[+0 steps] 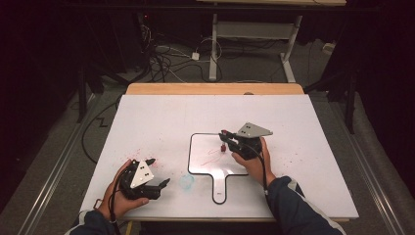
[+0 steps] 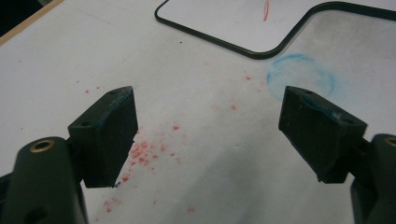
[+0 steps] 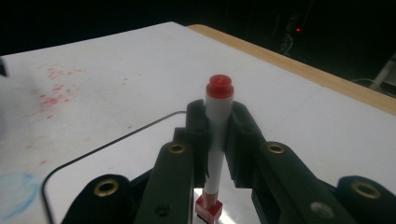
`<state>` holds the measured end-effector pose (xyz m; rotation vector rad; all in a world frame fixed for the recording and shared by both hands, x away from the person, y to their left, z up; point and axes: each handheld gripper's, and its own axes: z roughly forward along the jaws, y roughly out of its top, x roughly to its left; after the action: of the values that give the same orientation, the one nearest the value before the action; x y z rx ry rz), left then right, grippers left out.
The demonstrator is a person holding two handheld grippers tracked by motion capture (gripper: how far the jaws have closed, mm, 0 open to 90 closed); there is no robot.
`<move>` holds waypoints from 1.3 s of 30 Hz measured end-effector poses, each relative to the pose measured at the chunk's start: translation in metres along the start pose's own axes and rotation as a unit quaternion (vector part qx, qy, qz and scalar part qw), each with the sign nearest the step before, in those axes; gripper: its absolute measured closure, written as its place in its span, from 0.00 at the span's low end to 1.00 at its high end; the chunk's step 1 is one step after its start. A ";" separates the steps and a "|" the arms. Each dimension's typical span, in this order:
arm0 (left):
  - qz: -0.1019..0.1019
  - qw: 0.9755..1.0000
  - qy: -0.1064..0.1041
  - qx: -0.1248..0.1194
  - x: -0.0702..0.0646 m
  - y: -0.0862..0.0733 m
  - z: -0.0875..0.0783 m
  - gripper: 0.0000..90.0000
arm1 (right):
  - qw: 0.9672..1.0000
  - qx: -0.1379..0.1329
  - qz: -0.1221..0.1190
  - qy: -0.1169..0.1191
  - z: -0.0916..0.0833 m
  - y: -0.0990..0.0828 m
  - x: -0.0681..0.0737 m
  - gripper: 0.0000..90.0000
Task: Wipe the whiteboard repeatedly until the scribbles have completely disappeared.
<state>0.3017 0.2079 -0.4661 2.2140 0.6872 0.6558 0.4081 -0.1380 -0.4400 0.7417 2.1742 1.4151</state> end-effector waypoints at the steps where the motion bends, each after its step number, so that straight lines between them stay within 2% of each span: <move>1: 0.001 1.000 0.001 0.000 0.000 0.000 0.000 0.21 | 1.000 0.001 -0.004 0.007 -0.002 0.000 0.003 0.90; 6: 0.002 1.000 0.001 -0.002 -0.001 0.001 -0.002 0.21 | 1.000 0.005 -0.006 0.014 -0.007 -0.001 0.007 0.90; 9: 0.001 1.000 0.001 -0.001 0.000 0.000 -0.001 0.21 | 1.000 0.011 -0.025 -0.013 -0.008 -0.001 0.004 0.90; 12: 0.003 1.000 0.001 0.000 0.000 0.000 -0.001 0.21 | 0.999 0.013 -0.024 -0.018 -0.010 -0.001 0.004 0.90; 14: 0.002 1.000 0.000 -0.001 0.000 0.000 -0.001 0.21 | 1.000 0.010 -0.020 -0.003 -0.010 -0.002 0.007 0.90; 17: 0.002 1.000 0.000 -0.003 0.000 0.000 -0.002 0.21 | 1.000 0.009 -0.027 0.004 -0.010 -0.001 0.013 0.90; 19: 0.002 1.000 -0.001 -0.003 0.000 0.000 -0.002 0.21 | 0.999 0.010 -0.033 -0.002 -0.010 -0.001 0.013 0.90; 22: 0.002 1.000 -0.001 -0.002 0.000 0.000 -0.002 0.21 | 1.000 0.006 -0.020 -0.009 -0.010 -0.002 0.008 0.90; 25: 0.002 1.000 -0.002 -0.001 0.000 0.000 -0.002 0.21 | 1.000 0.003 -0.012 0.008 -0.009 -0.002 0.012 0.90; 31: 0.001 1.000 -0.003 -0.002 0.001 0.000 -0.002 0.21 | 0.999 0.000 -0.023 0.046 -0.005 0.000 0.034 0.90; 34: 0.002 1.000 -0.004 -0.001 0.000 -0.001 -0.002 0.21 | 0.998 0.002 -0.029 0.055 -0.005 0.001 0.041 0.90; 35: 0.002 1.000 -0.004 0.000 0.000 -0.001 -0.002 0.21 | 0.998 0.003 -0.034 0.053 -0.005 0.001 0.041 0.90; 37: 0.002 1.000 -0.004 -0.001 0.001 -0.001 -0.003 0.21 | 0.999 0.003 -0.040 0.035 -0.005 0.001 0.037 0.90; 39: 0.002 1.000 -0.004 -0.002 0.001 -0.001 -0.003 0.21 | 0.999 0.002 -0.037 0.015 -0.006 0.000 0.030 0.90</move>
<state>0.3001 0.2102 -0.4645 2.2136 0.6781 0.6487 0.3821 -0.1226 -0.4398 0.6401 2.2047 1.3930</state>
